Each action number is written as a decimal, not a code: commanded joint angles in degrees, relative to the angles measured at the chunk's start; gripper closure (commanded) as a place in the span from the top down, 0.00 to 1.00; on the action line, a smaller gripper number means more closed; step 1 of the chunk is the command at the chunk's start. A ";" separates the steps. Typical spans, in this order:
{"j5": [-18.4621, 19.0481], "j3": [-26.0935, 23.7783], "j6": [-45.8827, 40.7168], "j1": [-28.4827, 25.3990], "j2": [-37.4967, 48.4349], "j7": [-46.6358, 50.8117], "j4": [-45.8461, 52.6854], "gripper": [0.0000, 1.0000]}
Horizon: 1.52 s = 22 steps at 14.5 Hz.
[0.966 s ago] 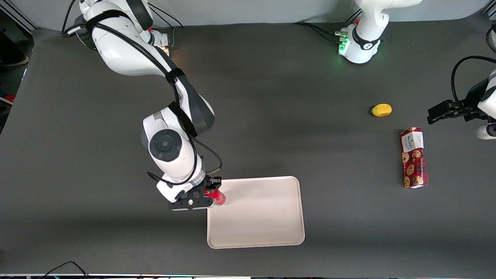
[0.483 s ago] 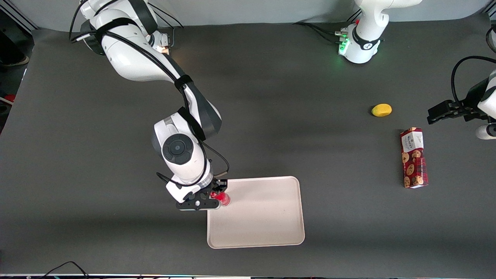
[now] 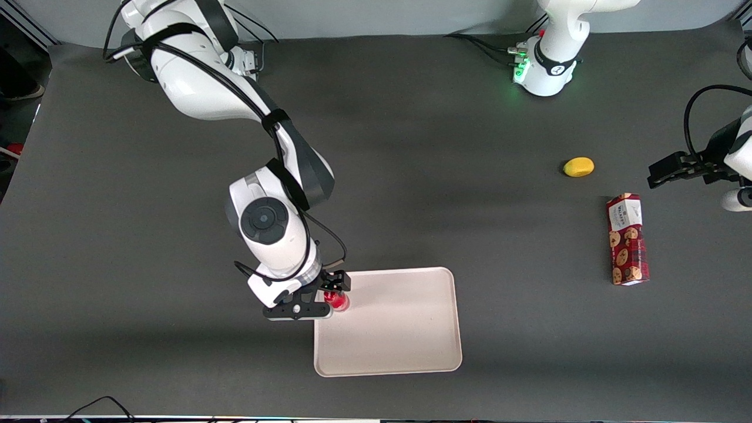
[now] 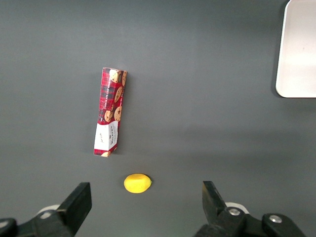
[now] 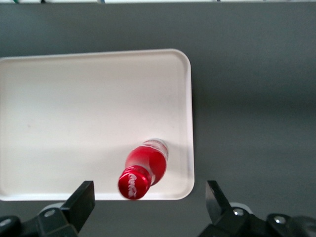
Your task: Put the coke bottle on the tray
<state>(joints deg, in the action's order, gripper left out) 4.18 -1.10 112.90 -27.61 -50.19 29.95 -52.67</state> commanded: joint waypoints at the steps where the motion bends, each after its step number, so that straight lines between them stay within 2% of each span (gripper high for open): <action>1: -0.14 0.84 -4.95 -0.78 4.83 1.61 -0.42 1.00; 8: -0.14 0.75 -26.55 0.63 20.55 0.21 -1.12 1.00; 11: -0.22 0.31 -34.75 5.97 28.01 -5.48 -4.79 1.00; 14: 0.13 0.66 -34.07 10.11 40.13 -10.34 -20.22 1.00; 18: 0.92 0.84 -20.91 14.50 56.66 -16.93 -47.29 1.00; 20: 0.13 0.75 -15.11 16.79 61.95 -17.11 -55.93 1.00; 22: -1.01 0.75 -13.14 17.59 63.11 -18.51 -58.25 1.00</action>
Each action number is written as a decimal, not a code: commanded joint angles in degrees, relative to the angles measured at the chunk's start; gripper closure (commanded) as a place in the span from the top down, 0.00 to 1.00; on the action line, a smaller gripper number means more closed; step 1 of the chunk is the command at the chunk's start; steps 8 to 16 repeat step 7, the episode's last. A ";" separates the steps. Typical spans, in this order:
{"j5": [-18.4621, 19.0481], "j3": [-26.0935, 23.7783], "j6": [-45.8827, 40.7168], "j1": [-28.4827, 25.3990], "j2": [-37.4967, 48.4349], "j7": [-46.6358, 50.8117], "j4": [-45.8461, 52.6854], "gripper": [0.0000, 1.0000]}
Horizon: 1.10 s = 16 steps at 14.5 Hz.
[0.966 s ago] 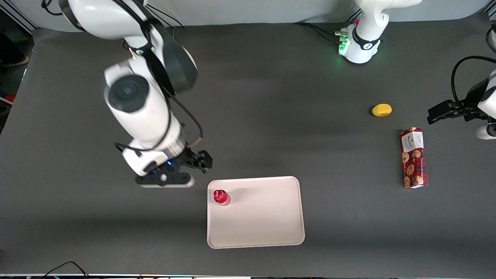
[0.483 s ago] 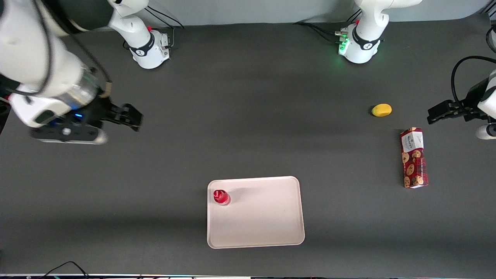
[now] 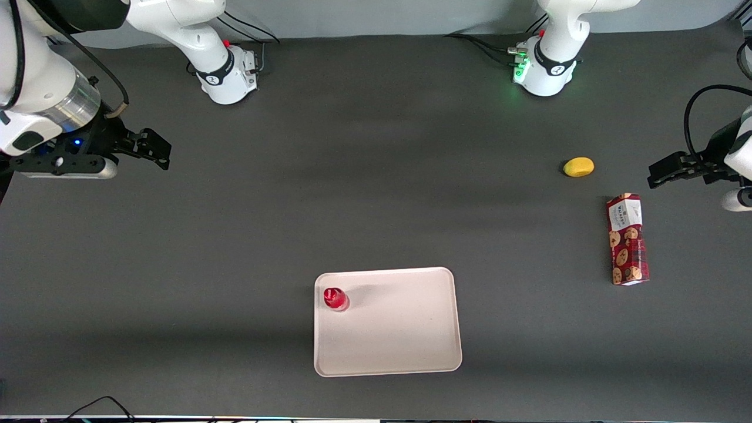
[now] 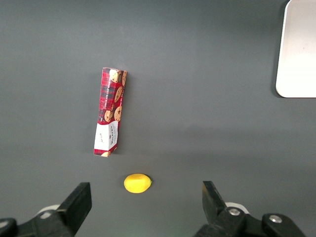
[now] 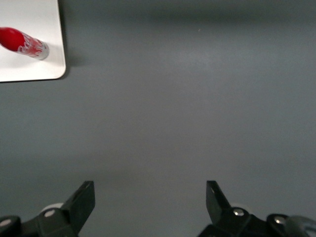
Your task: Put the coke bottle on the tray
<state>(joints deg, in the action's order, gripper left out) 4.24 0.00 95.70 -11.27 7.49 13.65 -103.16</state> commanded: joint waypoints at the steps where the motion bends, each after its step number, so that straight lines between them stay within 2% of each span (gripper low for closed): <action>1: -2.30 -0.35 4.14 2.21 4.91 -2.65 -7.33 1.00; 7: -4.15 -0.35 2.30 2.92 1.30 -3.80 -1.44 1.00; 16: -4.15 -0.35 2.30 2.92 1.30 -3.80 -1.44 1.00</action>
